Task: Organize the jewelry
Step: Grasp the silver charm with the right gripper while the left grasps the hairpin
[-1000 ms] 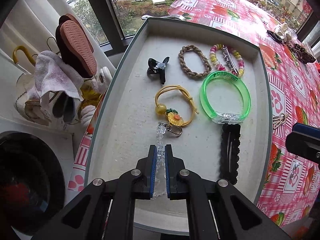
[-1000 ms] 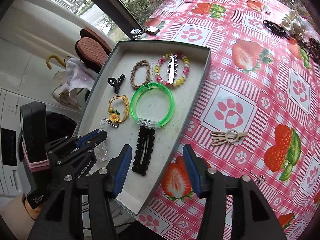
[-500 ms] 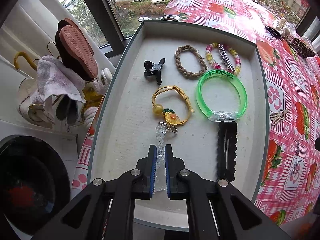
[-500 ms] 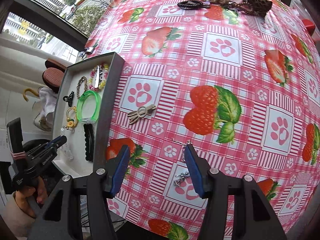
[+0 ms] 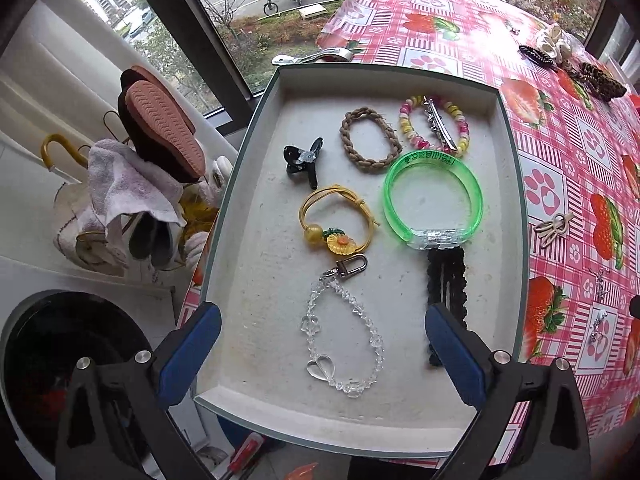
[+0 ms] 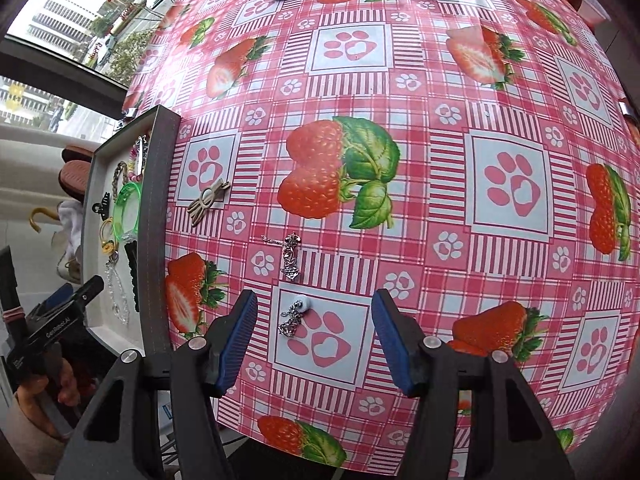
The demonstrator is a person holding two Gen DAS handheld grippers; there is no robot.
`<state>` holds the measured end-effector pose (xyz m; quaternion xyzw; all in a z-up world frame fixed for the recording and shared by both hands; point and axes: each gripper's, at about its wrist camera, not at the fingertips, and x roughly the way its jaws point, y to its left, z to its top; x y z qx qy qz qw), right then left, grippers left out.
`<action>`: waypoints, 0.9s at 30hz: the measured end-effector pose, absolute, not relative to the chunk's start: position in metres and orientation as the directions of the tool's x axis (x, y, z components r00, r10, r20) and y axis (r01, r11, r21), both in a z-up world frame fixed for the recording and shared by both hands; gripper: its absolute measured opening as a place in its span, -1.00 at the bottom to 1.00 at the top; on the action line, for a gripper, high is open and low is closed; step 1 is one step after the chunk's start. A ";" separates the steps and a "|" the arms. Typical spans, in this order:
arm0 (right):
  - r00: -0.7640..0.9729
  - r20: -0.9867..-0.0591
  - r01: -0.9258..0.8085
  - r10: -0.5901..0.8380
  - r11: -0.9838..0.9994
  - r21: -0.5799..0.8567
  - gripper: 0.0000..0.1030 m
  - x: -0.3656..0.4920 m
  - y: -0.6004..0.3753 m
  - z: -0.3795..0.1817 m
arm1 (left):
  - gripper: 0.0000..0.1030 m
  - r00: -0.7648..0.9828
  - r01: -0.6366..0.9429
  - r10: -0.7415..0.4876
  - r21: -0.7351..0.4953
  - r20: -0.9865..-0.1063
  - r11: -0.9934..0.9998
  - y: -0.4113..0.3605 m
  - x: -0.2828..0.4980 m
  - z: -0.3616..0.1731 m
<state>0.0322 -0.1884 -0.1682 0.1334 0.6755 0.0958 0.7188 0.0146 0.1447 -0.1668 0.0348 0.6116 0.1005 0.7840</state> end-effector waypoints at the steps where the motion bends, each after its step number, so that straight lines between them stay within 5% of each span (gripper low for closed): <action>1: 0.070 -0.945 0.044 0.319 0.946 0.322 0.22 0.032 -0.188 -0.169 | 1.00 0.244 -0.100 0.204 0.185 -0.948 0.978 0.140 0.016 -0.164; 27: 0.165 -0.972 -0.111 0.169 0.982 0.152 0.15 0.050 -0.132 -0.193 | 0.91 0.376 0.359 -0.063 0.082 -0.925 0.930 -0.005 0.071 -0.146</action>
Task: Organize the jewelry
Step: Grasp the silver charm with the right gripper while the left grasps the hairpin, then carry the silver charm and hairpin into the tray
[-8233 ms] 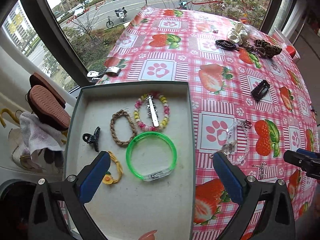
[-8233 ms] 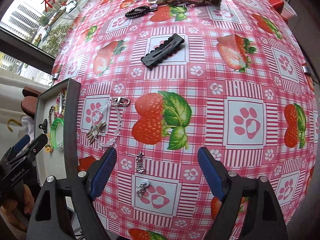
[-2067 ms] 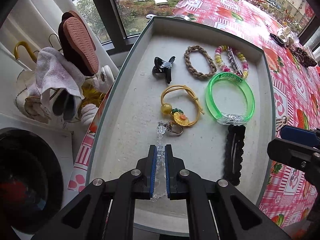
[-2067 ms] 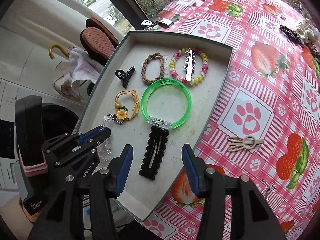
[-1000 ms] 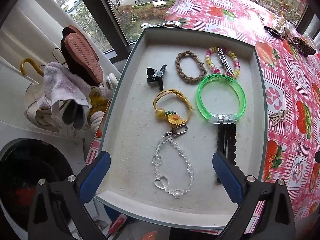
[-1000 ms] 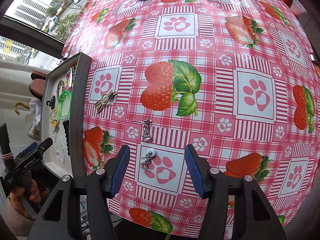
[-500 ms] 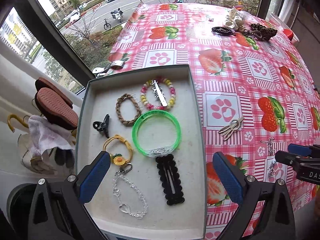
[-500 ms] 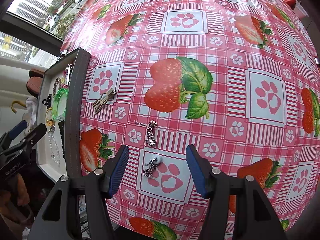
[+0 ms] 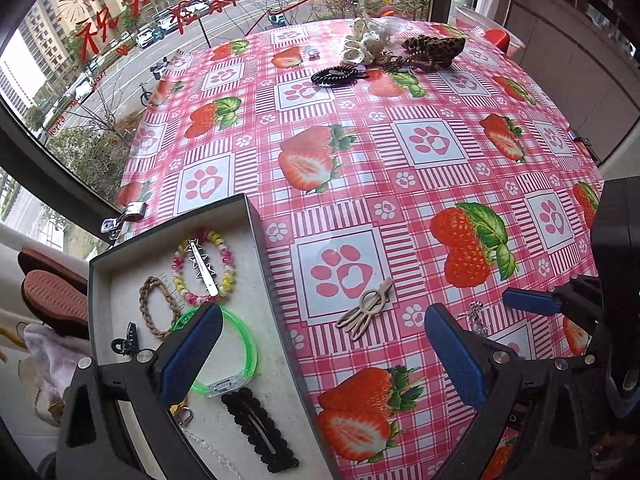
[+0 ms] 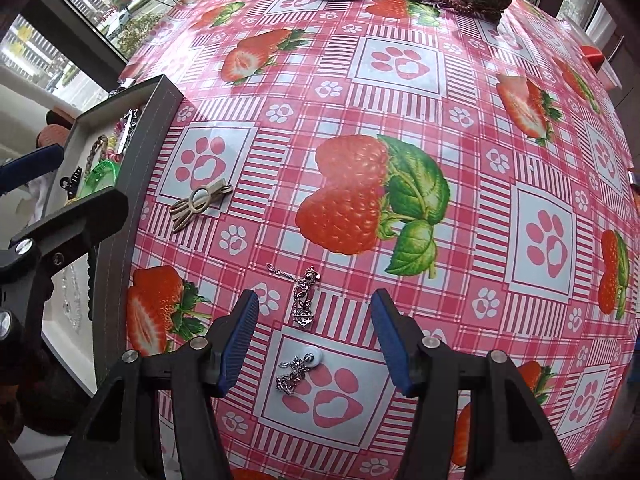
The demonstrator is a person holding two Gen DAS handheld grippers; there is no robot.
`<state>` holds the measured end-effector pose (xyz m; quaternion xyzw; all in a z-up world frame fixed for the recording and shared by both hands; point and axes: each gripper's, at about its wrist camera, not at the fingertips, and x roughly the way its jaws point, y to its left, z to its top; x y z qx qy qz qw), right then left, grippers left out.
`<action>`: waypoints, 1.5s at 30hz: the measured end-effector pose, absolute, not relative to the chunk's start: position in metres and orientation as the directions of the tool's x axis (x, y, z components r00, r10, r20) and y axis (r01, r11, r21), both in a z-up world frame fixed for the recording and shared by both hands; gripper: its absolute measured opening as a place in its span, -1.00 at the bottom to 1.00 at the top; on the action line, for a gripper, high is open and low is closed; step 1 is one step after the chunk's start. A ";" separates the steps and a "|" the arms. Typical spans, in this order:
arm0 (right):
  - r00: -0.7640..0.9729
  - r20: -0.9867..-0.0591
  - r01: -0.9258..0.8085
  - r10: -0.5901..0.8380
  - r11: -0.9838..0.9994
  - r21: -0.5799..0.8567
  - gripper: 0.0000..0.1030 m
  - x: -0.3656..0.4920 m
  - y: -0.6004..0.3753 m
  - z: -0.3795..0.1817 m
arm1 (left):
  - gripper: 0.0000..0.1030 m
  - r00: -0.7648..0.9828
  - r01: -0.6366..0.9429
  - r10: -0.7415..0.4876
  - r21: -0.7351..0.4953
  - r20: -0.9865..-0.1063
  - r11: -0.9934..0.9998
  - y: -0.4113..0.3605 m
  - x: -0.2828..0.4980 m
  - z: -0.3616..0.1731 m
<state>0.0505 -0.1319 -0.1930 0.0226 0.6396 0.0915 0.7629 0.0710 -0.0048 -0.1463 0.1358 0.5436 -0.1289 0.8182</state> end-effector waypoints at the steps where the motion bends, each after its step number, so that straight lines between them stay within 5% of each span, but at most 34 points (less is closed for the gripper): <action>1: 0.173 -0.972 -0.125 0.159 0.982 0.139 0.09 0.050 -0.130 -0.194 | 0.84 0.370 0.368 -0.061 0.086 -0.927 0.926 -0.007 0.073 -0.148; 10: 0.250 -0.965 -0.205 0.074 0.979 0.022 -0.75 0.044 -0.130 -0.193 | 0.83 0.342 0.431 -0.084 0.077 -0.936 0.899 -0.027 0.081 -0.163; 13: 0.250 -0.964 -0.190 0.089 0.981 0.041 -0.76 0.042 -0.139 -0.192 | 0.83 0.327 0.457 -0.094 0.070 -0.940 0.887 -0.036 0.083 -0.169; 15: 0.248 -0.963 -0.176 0.101 0.983 0.058 -0.76 0.043 -0.144 -0.192 | 0.61 0.312 0.474 -0.093 0.070 -0.945 0.878 -0.043 0.085 -0.175; 25: 0.244 -0.958 -0.136 0.153 0.983 0.122 -0.76 0.039 -0.158 -0.190 | 0.60 0.231 0.467 -0.063 0.054 -0.971 0.882 -0.052 0.091 -0.207; 29: 0.243 -0.957 -0.131 0.158 0.983 0.129 -0.76 0.038 -0.159 -0.191 | 0.35 0.205 0.460 -0.081 0.023 -0.975 0.888 -0.050 0.089 -0.209; 35: 0.241 -0.957 -0.124 0.159 0.983 0.133 -0.76 0.038 -0.160 -0.191 | -0.72 0.198 0.473 -0.113 -0.006 -0.974 0.881 -0.055 0.083 -0.203; 45: 0.206 -0.941 -0.008 0.269 0.962 0.274 -0.76 0.048 -0.188 -0.184 | -0.72 0.204 0.372 -0.200 -0.113 -0.958 0.921 -0.033 0.077 -0.180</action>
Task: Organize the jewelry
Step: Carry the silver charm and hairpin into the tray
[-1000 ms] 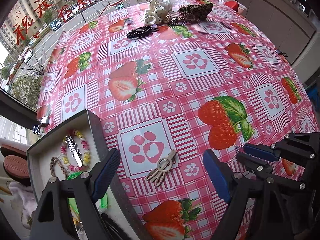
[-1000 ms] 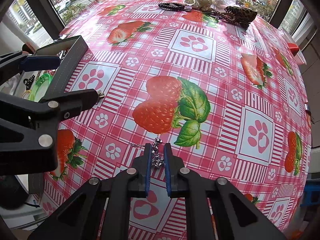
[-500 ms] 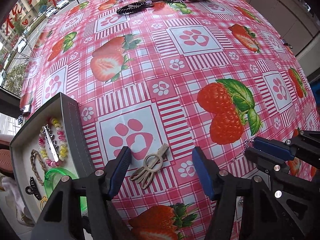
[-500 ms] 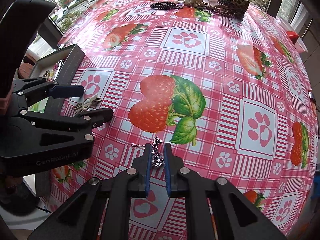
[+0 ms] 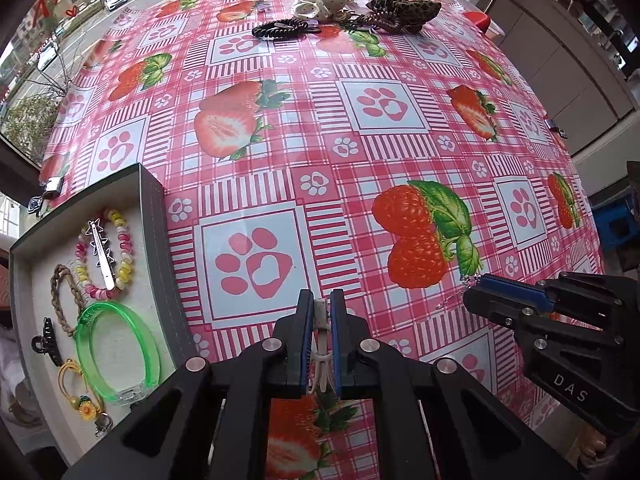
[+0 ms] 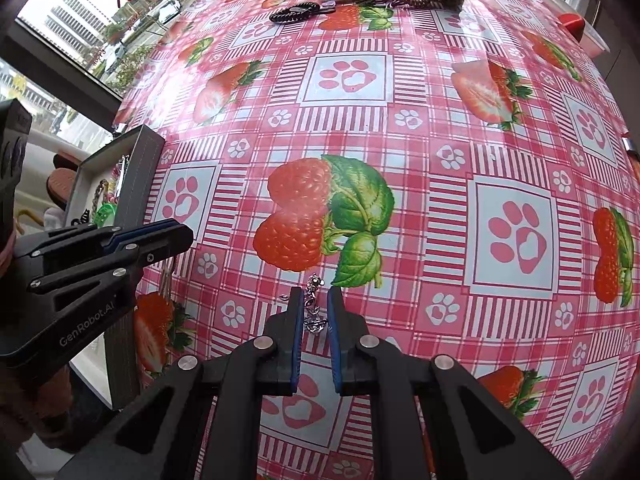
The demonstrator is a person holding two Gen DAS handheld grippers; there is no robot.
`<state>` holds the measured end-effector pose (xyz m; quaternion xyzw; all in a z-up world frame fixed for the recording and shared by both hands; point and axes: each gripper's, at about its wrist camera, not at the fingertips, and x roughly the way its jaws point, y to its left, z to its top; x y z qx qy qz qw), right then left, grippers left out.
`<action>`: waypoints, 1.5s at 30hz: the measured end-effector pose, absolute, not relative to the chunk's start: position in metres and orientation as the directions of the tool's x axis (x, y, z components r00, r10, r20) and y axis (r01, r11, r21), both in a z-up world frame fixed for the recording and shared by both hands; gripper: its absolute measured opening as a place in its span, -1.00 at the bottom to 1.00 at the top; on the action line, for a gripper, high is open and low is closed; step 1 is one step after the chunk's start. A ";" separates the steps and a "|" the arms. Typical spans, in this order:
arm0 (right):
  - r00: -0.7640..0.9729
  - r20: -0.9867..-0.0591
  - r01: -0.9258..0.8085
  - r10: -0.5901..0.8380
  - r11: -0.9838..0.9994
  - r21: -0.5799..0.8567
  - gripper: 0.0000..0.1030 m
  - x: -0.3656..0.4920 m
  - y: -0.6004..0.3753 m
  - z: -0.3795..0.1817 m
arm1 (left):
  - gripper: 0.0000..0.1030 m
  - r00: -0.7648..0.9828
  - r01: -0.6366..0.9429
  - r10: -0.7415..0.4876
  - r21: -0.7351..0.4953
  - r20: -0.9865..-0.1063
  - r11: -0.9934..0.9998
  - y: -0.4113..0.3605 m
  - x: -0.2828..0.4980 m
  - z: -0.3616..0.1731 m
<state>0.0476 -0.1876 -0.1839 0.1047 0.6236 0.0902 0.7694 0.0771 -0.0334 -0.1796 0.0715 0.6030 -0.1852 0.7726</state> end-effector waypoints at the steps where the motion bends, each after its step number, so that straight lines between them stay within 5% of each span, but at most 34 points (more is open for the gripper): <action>1: 0.205 -0.939 -0.003 0.276 0.960 0.281 -0.76 0.047 -0.190 -0.182 | -0.72 0.212 0.364 -0.204 -0.116 -0.956 0.924 -0.031 0.076 -0.176; 25: 0.196 -0.897 -0.137 0.395 0.917 0.374 -0.76 0.064 -0.136 -0.119 | -0.72 0.354 0.021 -0.178 -0.182 -0.918 0.983 0.103 0.025 -0.117; 45: 0.030 -0.865 -0.392 0.501 0.802 0.451 -0.76 0.058 0.021 -0.127 | -0.72 0.322 -0.231 -0.044 -0.123 -0.946 0.965 0.204 -0.022 -0.150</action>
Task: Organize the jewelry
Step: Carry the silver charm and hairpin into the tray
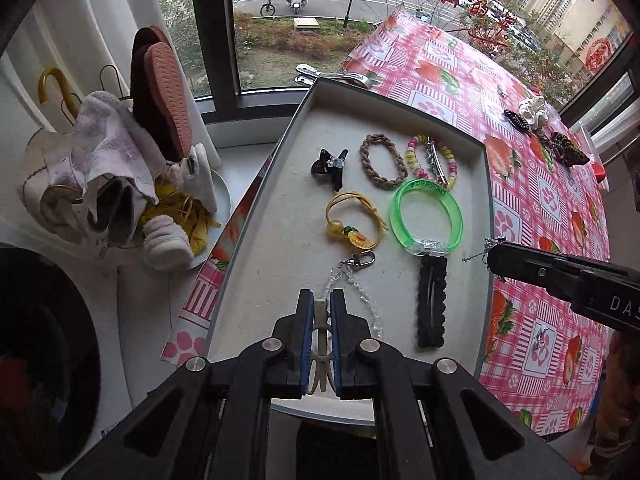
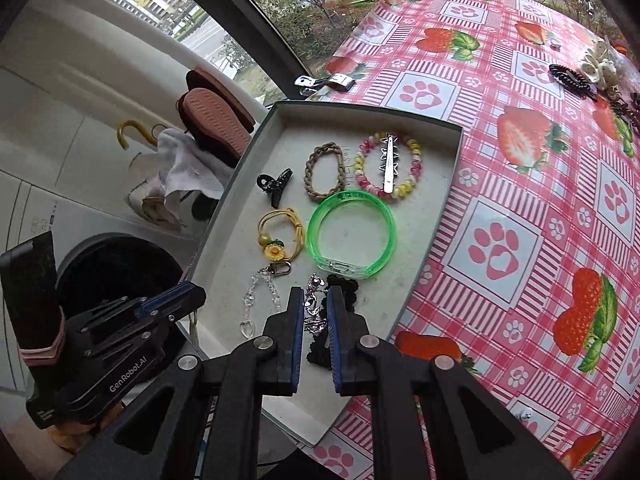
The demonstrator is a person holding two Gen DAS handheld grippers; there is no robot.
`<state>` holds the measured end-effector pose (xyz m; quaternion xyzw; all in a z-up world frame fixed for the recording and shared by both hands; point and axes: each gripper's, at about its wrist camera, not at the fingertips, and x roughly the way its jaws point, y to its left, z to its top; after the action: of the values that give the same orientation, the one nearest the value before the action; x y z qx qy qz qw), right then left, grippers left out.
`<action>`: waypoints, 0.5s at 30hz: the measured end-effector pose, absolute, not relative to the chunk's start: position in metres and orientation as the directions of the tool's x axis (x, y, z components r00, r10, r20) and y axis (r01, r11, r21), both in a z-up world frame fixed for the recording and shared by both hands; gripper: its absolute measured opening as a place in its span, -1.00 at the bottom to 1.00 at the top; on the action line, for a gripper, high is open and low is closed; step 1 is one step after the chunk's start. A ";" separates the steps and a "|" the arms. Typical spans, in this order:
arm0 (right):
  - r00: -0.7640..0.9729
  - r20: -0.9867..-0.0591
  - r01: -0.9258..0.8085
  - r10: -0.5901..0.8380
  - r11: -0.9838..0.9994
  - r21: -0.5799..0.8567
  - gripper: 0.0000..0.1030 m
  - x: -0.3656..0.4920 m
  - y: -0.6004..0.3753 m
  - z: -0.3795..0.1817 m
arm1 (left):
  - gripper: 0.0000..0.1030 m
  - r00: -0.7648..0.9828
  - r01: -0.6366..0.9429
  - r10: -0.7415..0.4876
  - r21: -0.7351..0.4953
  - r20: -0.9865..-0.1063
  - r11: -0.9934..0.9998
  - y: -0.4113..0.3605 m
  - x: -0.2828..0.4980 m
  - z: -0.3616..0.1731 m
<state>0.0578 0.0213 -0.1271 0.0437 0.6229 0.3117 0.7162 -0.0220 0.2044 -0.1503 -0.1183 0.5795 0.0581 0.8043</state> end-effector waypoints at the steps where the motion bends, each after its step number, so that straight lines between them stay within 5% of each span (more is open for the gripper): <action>1: 0.018 -0.865 -0.397 0.501 0.798 0.454 -0.76 0.057 0.028 -0.131 | -0.72 0.315 -0.237 -0.039 -0.118 -0.948 0.964 0.206 -0.022 -0.155; 15: -0.073 -0.901 -0.429 0.427 0.802 0.415 -0.76 0.050 0.074 -0.185 | -0.72 0.261 -0.273 0.014 -0.060 -0.965 0.960 0.209 -0.020 -0.194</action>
<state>0.0503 0.0744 -0.1848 -0.0007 0.6617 0.3143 0.6807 -0.0199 0.2094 -0.1945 -0.1078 0.6011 0.0914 0.7866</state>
